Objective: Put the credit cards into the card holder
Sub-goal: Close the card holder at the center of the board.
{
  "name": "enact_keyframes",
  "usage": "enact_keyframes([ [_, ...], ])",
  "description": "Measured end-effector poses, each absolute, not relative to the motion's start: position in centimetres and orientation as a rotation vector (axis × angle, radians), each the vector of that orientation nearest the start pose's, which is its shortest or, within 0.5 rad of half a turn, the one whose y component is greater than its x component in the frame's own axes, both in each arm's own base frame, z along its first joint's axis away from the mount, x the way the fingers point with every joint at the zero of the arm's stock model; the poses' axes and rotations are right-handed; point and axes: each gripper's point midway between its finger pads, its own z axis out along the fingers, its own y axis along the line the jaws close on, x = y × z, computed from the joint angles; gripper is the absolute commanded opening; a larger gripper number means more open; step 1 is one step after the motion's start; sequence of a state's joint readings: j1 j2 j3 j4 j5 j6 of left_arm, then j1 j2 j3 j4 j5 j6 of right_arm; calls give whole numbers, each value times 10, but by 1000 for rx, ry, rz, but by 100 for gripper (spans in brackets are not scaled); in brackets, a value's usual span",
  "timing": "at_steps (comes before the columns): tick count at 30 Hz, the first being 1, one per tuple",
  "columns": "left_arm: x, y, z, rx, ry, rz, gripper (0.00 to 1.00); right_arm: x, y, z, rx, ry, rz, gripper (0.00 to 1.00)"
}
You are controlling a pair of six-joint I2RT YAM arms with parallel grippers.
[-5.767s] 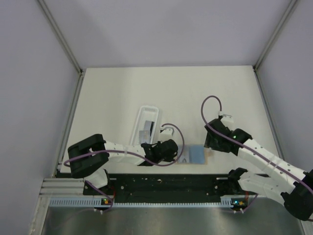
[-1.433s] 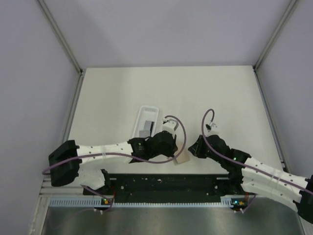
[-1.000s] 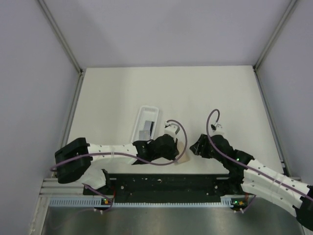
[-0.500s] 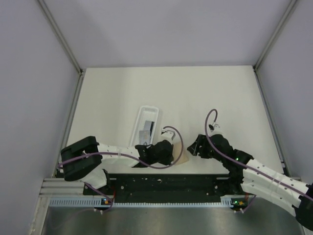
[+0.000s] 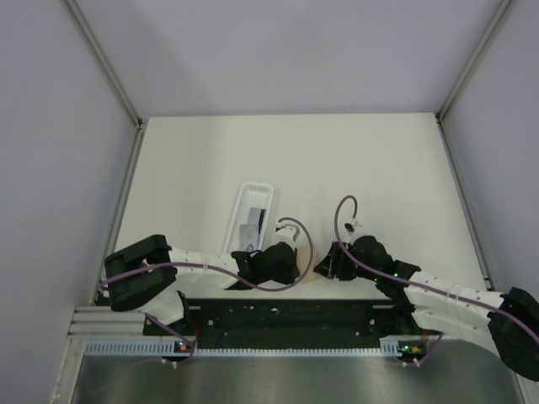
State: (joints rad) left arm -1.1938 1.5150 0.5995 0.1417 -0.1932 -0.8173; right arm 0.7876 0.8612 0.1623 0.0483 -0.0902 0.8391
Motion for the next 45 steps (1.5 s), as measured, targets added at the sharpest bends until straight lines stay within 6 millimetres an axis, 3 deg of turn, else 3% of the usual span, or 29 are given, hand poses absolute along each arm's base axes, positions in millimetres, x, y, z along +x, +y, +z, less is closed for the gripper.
enact_keyframes([
  [5, 137, -336, 23, 356, 2429, -758, 0, 147, 226, 35, -3, 2381, 1031, 48],
  [15, 136, -337, 22, 339, 2434, -770, 0, 146, 237, 40, -41, 2358, 1106, 0],
  [19, 134, -335, 21, 336, 2443, -767, 0, 149, 232, 60, -65, 2309, 1087, 0],
  [23, 134, -325, 26, 332, 2453, -732, 0, 165, 221, 108, -54, 2208, 1000, 0],
  [26, 136, -320, 42, 318, 2424, -735, 0, 178, 206, 144, -9, 2142, 903, 0],
  [28, 139, -319, 56, 305, 2398, -740, 0, 186, 191, 157, 43, 2138, 802, 0],
  [31, 147, -318, 74, 284, 2366, -733, 0, 193, 168, 160, 113, 2186, 621, 0],
  [38, 157, -304, 98, 244, 2320, -713, 1, 200, 120, 144, 183, 2363, 130, 0],
  [41, 158, -297, 112, 224, 2281, -741, 2, 198, 114, 141, 164, 2406, 39, 0],
  [45, 162, -288, 131, 197, 2216, -785, 16, 191, 122, 133, 104, 2448, 64, 0],
])
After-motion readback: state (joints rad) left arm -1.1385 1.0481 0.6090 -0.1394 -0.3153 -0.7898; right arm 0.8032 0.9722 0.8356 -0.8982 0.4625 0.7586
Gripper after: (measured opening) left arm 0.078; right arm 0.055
